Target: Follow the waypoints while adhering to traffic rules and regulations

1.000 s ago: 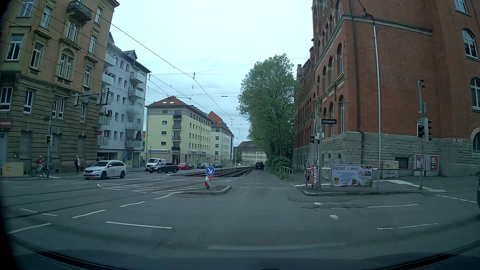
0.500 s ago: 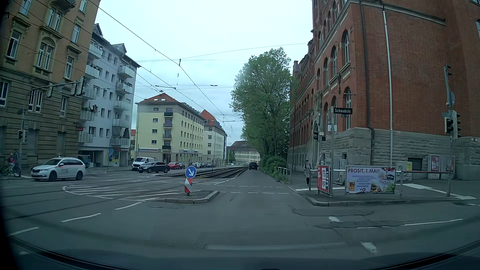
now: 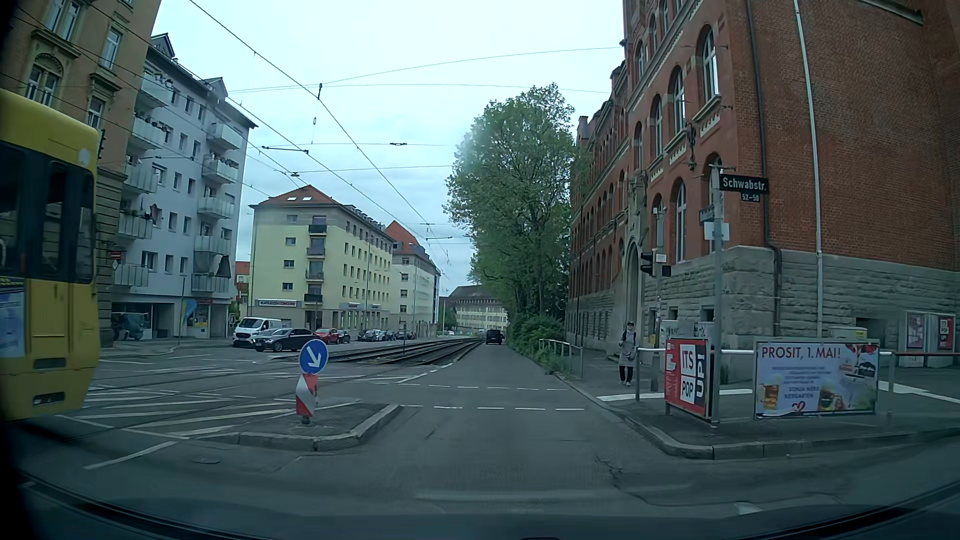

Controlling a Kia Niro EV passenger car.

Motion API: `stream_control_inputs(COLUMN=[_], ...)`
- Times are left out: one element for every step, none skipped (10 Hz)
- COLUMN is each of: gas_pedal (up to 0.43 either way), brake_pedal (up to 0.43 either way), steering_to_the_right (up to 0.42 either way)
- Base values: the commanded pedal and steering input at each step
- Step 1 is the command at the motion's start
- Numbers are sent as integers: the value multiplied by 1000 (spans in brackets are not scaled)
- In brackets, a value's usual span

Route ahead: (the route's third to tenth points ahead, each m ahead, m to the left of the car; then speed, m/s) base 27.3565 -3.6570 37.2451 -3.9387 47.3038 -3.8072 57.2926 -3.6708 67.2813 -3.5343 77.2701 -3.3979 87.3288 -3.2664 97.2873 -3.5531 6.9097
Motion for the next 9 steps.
stream_control_inputs(gas_pedal=[197,197,197,197,197,197,197,197,197], brake_pedal=[0,0,0,0,0,0,0,0,0], steering_to_the_right=[11,5,4,4,4,4,4,4,0])
